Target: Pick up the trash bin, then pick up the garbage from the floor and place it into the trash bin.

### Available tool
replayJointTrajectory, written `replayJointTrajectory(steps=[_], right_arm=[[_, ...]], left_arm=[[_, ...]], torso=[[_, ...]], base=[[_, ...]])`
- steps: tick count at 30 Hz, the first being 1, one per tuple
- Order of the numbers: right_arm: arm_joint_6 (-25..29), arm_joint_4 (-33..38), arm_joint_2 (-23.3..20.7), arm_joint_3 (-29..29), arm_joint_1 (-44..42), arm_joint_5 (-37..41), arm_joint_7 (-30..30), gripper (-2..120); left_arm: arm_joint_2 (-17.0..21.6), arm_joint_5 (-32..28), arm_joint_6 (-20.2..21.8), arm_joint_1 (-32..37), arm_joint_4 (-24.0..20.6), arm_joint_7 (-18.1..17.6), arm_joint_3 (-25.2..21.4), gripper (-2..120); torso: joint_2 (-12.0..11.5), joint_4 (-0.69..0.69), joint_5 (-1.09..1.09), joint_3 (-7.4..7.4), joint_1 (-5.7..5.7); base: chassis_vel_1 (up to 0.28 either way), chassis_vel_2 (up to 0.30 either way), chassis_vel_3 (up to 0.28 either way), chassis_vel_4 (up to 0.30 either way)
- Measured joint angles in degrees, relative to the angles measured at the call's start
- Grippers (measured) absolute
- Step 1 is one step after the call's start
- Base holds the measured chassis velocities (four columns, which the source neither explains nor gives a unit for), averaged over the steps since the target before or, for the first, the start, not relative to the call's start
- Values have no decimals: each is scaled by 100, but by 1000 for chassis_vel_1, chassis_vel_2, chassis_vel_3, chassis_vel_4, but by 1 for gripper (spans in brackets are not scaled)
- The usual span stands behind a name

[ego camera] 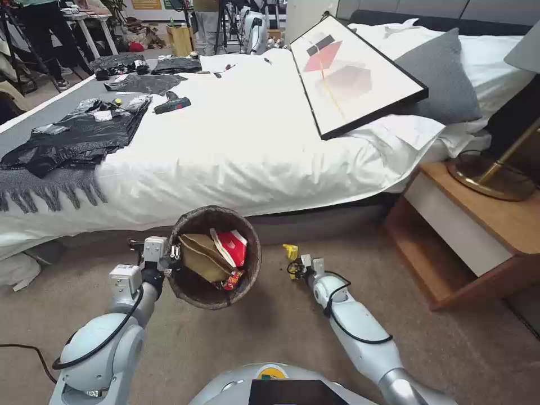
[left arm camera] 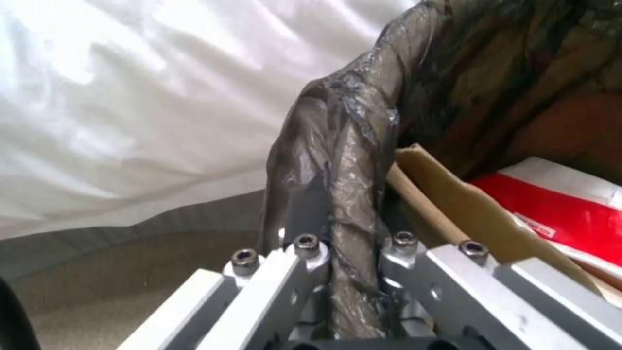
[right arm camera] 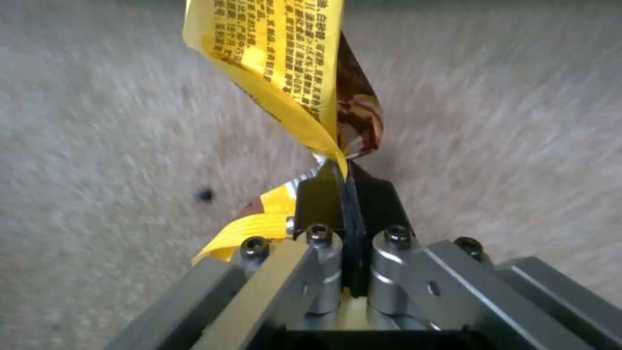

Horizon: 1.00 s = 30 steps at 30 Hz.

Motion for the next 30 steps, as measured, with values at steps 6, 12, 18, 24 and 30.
replayJointTrajectory(steps=[6, 12, 18, 24, 30], right_arm=[[-59, 1351, -371, 419, -600, 38, -93, 0], [-58, 2676, -639, 902, -1425, -19, -188, 0], [-140, 4077, -999, 1425, -2292, 207, -278, 0], [-182, 4982, -1231, 1766, -2782, 391, -311, 0], [-273, 6193, -1490, 2180, -3307, 694, -309, 0]], left_arm=[[14, -14, 3, -14, -16, 3, -3, 3], [35, -52, 14, -4, -45, 5, -20, 3], [70, -99, 29, 2, -54, 3, -52, 3], [69, -103, 31, -9, -50, -5, -29, 3], [74, -100, 40, -3, -34, -11, 4, 3]], torso=[[0, 0, -2, 0, 0], [0, 0, 1, 0, 0], [0, -1, 1, 0, 0], [0, 0, 1, 0, 0], [0, 0, 0, 0, 0]], base=[[0, 0, 0, 0], [0, 0, 0, 0], [0, 0, 0, 0], [0, 0, 0, 0], [0, 0, 0, 0]])
